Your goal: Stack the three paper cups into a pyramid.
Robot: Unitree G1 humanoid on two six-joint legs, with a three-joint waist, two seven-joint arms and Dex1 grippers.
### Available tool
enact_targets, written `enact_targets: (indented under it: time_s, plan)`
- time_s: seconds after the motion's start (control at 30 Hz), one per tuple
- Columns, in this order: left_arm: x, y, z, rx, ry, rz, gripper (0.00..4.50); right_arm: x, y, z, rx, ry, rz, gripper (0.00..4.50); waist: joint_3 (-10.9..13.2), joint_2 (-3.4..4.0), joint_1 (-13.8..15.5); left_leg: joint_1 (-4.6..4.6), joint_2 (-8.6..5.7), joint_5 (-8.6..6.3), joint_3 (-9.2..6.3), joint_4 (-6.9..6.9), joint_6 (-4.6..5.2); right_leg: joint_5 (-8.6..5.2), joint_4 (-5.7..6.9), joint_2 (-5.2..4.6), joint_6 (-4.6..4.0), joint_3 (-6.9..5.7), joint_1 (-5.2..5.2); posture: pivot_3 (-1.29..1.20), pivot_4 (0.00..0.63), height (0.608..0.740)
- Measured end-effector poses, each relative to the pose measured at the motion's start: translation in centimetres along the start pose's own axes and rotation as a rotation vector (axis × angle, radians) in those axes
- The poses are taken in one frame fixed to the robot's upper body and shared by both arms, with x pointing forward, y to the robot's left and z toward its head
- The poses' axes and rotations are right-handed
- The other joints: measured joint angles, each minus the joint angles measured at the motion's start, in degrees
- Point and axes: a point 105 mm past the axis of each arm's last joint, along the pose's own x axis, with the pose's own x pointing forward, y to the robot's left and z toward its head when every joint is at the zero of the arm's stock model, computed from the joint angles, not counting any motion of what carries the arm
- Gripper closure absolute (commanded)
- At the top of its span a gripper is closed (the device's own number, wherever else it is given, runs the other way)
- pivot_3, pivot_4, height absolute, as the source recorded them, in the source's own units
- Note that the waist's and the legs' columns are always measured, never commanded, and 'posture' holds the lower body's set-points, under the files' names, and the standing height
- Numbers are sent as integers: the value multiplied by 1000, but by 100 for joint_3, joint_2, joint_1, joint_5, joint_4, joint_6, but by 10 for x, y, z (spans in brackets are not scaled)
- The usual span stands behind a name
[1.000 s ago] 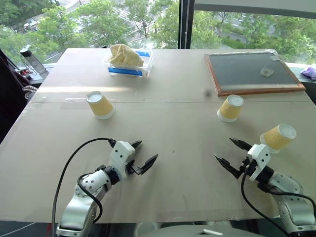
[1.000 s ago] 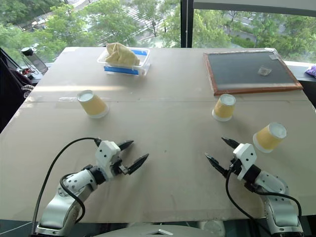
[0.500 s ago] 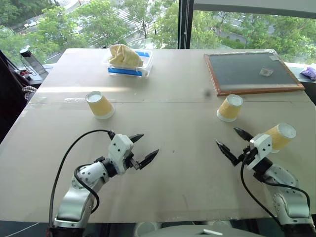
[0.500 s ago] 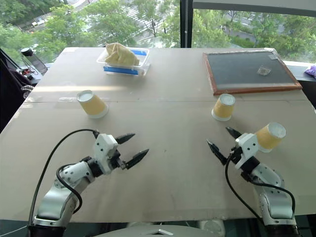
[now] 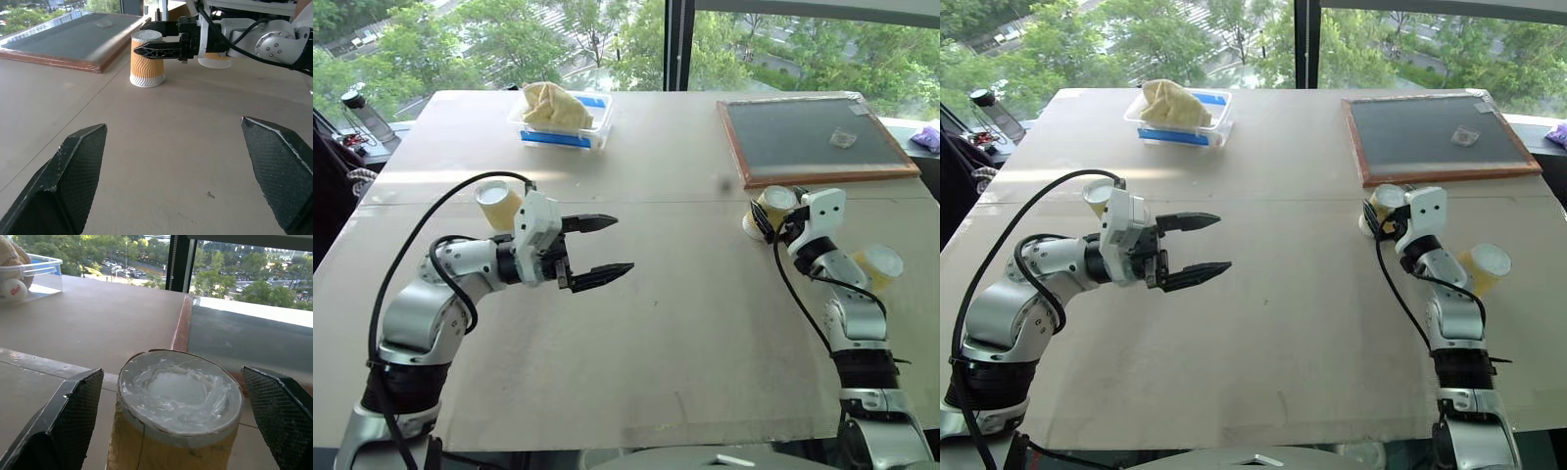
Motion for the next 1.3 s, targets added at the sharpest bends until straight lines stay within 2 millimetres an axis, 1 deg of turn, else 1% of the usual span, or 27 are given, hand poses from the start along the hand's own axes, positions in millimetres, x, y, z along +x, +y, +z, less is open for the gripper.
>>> enact_targets:
  time_s: [0.17,0.27,0.37,0.4,0.53,0.6,0.63,0.7,0.8,0.9,0.93,0.97,1.03,1.13,1.17,1.23,1.27,1.3]
  plan:
    - [1,-1,1,-3,3,-12,0,0,-1,-3,37,0,-13,42,1,2,11,-2,-1,0,-1,3,1,1,1,-2,1,0,1,0,150,740]
    - [1,0,2,2,-3,-12,0,0,-3,-2,43,-3,-19,813,1,2,12,-1,-1,0,-1,4,1,1,4,-1,1,0,1,0,150,740]
    - [3,1,5,10,-13,-12,0,0,-3,-2,44,-2,-18,2253,1,2,9,0,-1,0,-1,5,1,1,7,0,1,-1,1,0,150,740]
    - [3,1,5,12,-14,-9,0,0,-3,-3,44,-2,-17,2469,1,2,8,1,-2,0,-1,4,1,1,7,0,1,-1,1,0,150,740]
    - [3,3,5,14,-20,9,0,0,-1,-3,43,-2,-6,2479,1,2,7,1,-1,0,-1,5,1,1,7,-1,1,0,1,0,150,740]
    - [-3,5,4,10,-23,44,0,1,5,-2,40,0,31,2479,1,2,-15,2,1,0,-3,4,1,1,7,-1,1,3,1,0,150,740]
    - [-6,7,3,9,-24,68,0,3,13,-1,44,6,66,2479,1,2,-31,2,1,0,-5,4,1,1,8,0,1,3,0,0,150,740]
    - [-18,11,1,3,-19,128,0,6,36,2,61,15,168,2479,1,3,-93,3,4,0,-11,3,1,1,12,1,0,1,0,0,150,740]
    - [-38,13,-6,-17,-1,211,0,14,85,9,106,29,346,2479,2,4,-155,11,8,-1,-17,3,2,1,18,1,0,6,-2,0,150,740]
    - [-56,15,-13,-43,9,298,0,23,133,17,132,26,489,2479,3,4,-138,11,9,-1,-24,5,1,1,24,0,0,4,-4,0,150,740]
    - [-60,15,-15,-48,12,320,0,25,144,21,137,18,519,2479,4,5,-132,11,9,0,-24,5,1,1,26,-2,-1,4,-4,0,150,740]
    - [-67,14,-17,-53,21,348,0,28,160,25,141,16,562,2479,3,4,-122,10,9,0,-26,5,1,1,27,-4,-1,3,-4,0,150,740]
    - [-74,10,-25,-77,41,374,0,32,180,26,137,29,610,2479,2,3,-87,7,5,0,-27,6,0,1,25,-14,0,-2,-3,0,150,740]
    - [-79,3,-32,-99,53,399,0,37,190,16,130,66,625,2479,0,-2,-71,3,2,4,-25,8,-8,2,17,-20,1,-1,-3,0,150,740]
    - [-79,2,-32,-98,54,402,0,39,191,17,123,63,628,2479,0,-2,-76,4,1,12,-25,8,-22,2,16,-22,1,-1,-3,0,150,740]
    - [-80,-1,-27,-81,48,404,0,42,192,17,103,65,633,1463,-1,-5,-81,4,0,14,-28,6,-25,2,18,-20,1,-7,-2,0,150,740]
    - [-79,-2,-25,-75,48,402,0,42,191,17,99,63,635,1047,-1,-4,-84,5,0,14,-28,5,-26,1,19,-19,0,-9,-2,0,150,740]
    - [-78,-5,-25,-80,42,392,0,41,189,17,92,62,642,474,0,-3,-92,5,-1,14,-29,4,-25,1,21,-17,0,-9,-3,0,150,740]
